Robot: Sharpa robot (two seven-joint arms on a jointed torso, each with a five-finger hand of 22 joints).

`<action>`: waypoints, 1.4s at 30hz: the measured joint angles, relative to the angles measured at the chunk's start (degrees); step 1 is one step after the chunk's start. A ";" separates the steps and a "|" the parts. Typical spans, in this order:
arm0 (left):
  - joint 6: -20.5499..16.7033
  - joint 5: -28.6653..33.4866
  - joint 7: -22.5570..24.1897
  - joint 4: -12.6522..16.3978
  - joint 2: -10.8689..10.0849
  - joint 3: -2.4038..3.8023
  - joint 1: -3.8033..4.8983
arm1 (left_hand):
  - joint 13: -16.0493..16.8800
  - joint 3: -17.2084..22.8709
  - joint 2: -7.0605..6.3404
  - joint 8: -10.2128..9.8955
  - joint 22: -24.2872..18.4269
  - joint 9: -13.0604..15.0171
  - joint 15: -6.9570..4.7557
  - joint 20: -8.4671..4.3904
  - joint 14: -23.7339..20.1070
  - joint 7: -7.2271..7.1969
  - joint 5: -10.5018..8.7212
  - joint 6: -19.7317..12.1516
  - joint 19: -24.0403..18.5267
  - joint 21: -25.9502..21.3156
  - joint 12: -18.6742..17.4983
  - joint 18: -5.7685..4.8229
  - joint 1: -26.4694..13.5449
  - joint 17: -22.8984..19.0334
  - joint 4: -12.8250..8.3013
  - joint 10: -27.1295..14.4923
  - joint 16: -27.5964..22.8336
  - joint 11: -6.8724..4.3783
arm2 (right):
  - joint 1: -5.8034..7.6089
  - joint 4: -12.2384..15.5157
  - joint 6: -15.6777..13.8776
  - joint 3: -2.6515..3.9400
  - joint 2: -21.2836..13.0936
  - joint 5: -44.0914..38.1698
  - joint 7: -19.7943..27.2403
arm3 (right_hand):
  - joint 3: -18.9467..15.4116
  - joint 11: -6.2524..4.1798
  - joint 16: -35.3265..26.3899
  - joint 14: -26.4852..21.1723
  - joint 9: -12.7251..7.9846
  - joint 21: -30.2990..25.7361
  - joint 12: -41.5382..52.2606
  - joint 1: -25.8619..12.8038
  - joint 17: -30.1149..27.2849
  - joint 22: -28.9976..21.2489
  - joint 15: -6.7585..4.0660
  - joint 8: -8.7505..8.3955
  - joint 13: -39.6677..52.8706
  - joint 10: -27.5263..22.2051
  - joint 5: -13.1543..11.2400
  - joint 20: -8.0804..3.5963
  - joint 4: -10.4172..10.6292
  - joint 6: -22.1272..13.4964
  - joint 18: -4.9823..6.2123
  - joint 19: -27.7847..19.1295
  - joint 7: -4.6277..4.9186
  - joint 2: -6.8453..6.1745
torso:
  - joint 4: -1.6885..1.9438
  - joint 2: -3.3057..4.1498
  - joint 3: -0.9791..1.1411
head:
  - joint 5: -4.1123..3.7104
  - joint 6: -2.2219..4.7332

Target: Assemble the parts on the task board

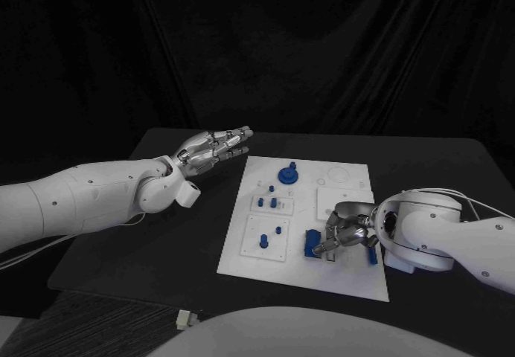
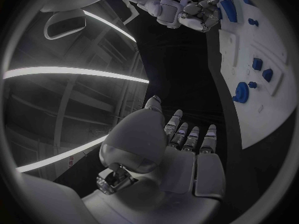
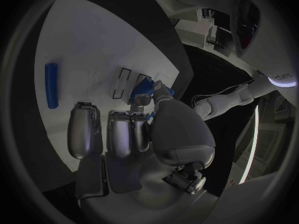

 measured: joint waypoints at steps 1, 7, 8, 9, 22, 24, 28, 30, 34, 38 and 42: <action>0.01 0.00 0.00 0.00 -0.01 0.00 0.00 | 0.00 0.00 -0.01 0.00 0.00 0.00 0.00 0.00 0.00 0.00 0.00 0.00 0.00 0.00 0.00 0.00 0.25 0.00 0.00 0.00 0.00 0.00 | -0.09 -0.11 -0.01 0.00 0.05 -0.25 0.07 | 0.00 0.00 0.00 0.04 0.00 0.00 0.00 0.00 0.00 0.00 -0.04 0.15 0.00 0.00 0.27 0.00 0.00 0.00 0.00 0.00 0.00 0.00 | 0.00 0.00 -0.01 | 0.00 0.00; 0.05 0.00 0.00 0.01 -0.02 0.00 -0.03 | 0.00 0.00 -0.01 0.00 0.00 0.00 0.00 0.00 0.00 0.00 0.00 0.00 0.00 0.00 0.00 0.00 0.25 0.01 0.00 0.00 0.00 0.00 | -0.32 -0.55 -0.01 0.01 0.14 -1.08 0.17 | -0.16 -0.12 0.00 -0.16 -0.01 0.00 0.00 1.16 0.00 0.00 -0.25 0.33 0.00 -0.13 4.23 0.00 -0.18 -0.13 0.00 0.00 -0.13 0.69 | 0.01 -0.01 -0.01 | -0.06 0.00; 0.07 0.00 0.00 0.01 -0.02 0.00 -0.04 | 0.00 0.00 -0.01 0.00 0.00 0.00 0.00 0.00 0.00 0.00 0.00 0.00 0.00 0.00 0.00 0.00 0.25 0.01 0.00 0.00 0.00 0.00 | -0.36 -0.57 0.01 0.02 0.17 -1.19 0.17 | 0.03 -0.22 0.00 -0.16 -0.01 0.00 0.00 1.43 -0.01 0.00 -0.25 0.33 0.00 -0.19 5.21 0.00 -0.34 -0.31 0.00 0.00 -0.31 0.71 | 0.01 -0.01 -0.01 | -0.07 0.00; 0.08 0.00 0.00 0.01 -0.02 0.00 -0.04 | 0.00 0.00 -0.01 0.00 0.00 0.00 0.00 0.00 0.00 0.00 0.00 0.00 0.00 0.00 0.00 0.00 0.25 0.01 0.00 0.00 0.00 0.00 | -0.38 -0.58 0.02 0.02 0.18 -1.27 0.18 | 0.10 -0.35 0.00 -0.16 -0.01 0.00 0.00 1.58 -0.01 -0.01 -0.25 0.33 0.00 -0.06 5.63 -0.02 -0.42 -0.31 0.00 -0.02 -0.31 0.86 | 0.01 -0.01 -0.02 | -0.07 0.00; 0.28 0.00 0.00 0.01 -0.05 0.00 -0.09 | -0.01 0.24 -0.01 0.17 0.01 -0.01 0.00 0.00 0.00 0.20 0.34 0.20 0.00 0.00 0.00 0.00 0.25 0.03 -0.24 0.20 0.00 0.20 | -0.87 -0.51 0.45 -0.01 0.20 -1.70 0.25 | 3.50 -0.40 0.00 -0.16 -0.02 0.00 0.00 5.96 -0.01 -0.01 -0.25 0.17 0.00 -0.01 15.46 -0.41 -3.78 -0.65 0.01 0.01 -0.38 0.69 | 0.03 0.00 -0.01 | -0.01 0.00; 0.30 0.00 0.00 0.00 -0.05 0.00 -0.09 | -0.01 0.24 -0.01 0.21 0.06 -0.01 0.00 0.00 0.00 0.20 0.34 0.20 0.00 0.00 0.00 0.00 0.25 0.02 -0.24 0.20 0.00 0.20 | -0.90 -0.48 0.56 -0.01 0.19 -1.73 0.25 | 3.99 -0.40 0.00 -0.16 -0.02 0.00 0.00 5.97 -0.01 -0.02 -0.25 -0.06 0.00 -0.01 16.34 -0.41 -4.08 -0.68 0.01 0.01 -0.35 0.70 | 0.03 -0.01 -0.01 | -0.05 0.00; 0.38 0.00 0.00 -0.06 -0.02 0.00 -0.10 | -0.01 0.24 -0.01 0.21 0.06 -0.01 0.00 0.00 0.00 0.20 0.34 0.20 0.00 0.00 0.00 0.00 0.25 0.00 -0.24 0.20 0.00 0.20 | -1.05 -0.46 0.78 0.01 0.20 -1.81 0.26 | 4.05 -0.40 0.00 -0.16 0.02 0.00 0.00 6.10 -0.02 -0.02 -0.25 -0.06 0.00 -0.01 16.41 -0.41 -4.02 -0.74 0.00 0.00 -0.29 0.83 | 0.03 -0.01 -0.02 | -0.08 0.00; 0.42 0.00 0.00 -0.06 -0.02 0.00 -0.11 | -0.01 0.24 -0.01 0.21 0.06 -0.01 0.00 0.00 0.00 0.20 0.34 0.20 0.00 0.00 0.21 0.00 0.25 -0.01 -0.24 0.20 0.00 0.19 | -1.15 -0.43 0.85 0.01 0.20 -1.85 0.26 | 4.12 -0.40 0.00 -0.16 0.03 0.00 0.00 6.10 -0.02 -0.02 -0.25 -0.06 0.00 -0.01 16.41 -0.41 -3.96 -0.74 0.01 0.00 -0.28 0.83 | 0.03 -0.01 -0.01 | -0.08 0.00; 0.49 0.00 0.00 -0.06 -0.03 0.00 -0.12 | 0.12 0.25 0.23 0.21 0.05 -0.01 0.05 0.00 0.04 0.20 0.34 0.20 0.00 0.00 0.62 0.00 0.50 -0.02 -0.25 0.43 0.00 0.42 | -1.31 -0.31 0.99 0.01 0.15 -1.90 0.26 | 4.43 -0.40 0.00 -0.16 0.13 0.00 0.00 6.08 -0.02 -0.02 -0.25 -0.06 0.00 -0.01 15.69 -0.41 -3.64 -0.75 0.01 0.01 -0.28 0.82 | 0.03 -0.01 -0.02 | -0.02 0.00; 0.52 0.00 0.00 -0.13 -0.06 0.00 -0.12 | 0.20 0.40 0.23 0.21 0.11 -0.01 0.22 0.00 0.21 0.20 0.34 0.20 0.00 0.00 0.87 0.00 0.49 -0.02 -0.40 0.63 0.00 0.62 | -1.39 -0.21 1.10 0.01 0.02 -1.94 0.26 | 4.09 -0.40 0.00 -0.16 0.05 0.00 0.00 4.09 -0.02 -0.02 -0.25 0.31 0.00 -0.01 5.20 -0.41 -2.44 0.02 0.01 0.01 -0.42 -0.12 | 0.03 -0.01 -0.02 | -0.01 0.00; 0.55 0.00 0.00 -0.23 -0.06 0.00 -0.13 | 0.26 0.40 0.23 0.21 0.11 -0.02 0.22 0.00 0.21 0.20 0.34 0.20 0.00 0.00 0.87 0.00 0.49 -0.01 -0.40 0.63 0.00 0.62 | -1.41 0.01 1.14 0.01 -0.26 -1.96 0.27 | 4.38 -0.40 0.00 -0.16 0.04 0.00 0.00 0.73 -0.02 -0.02 -0.25 0.96 0.00 -0.01 -4.24 -0.41 2.32 0.12 0.01 0.00 -0.51 -3.84 | 0.03 -0.01 -0.02 | -0.01 0.00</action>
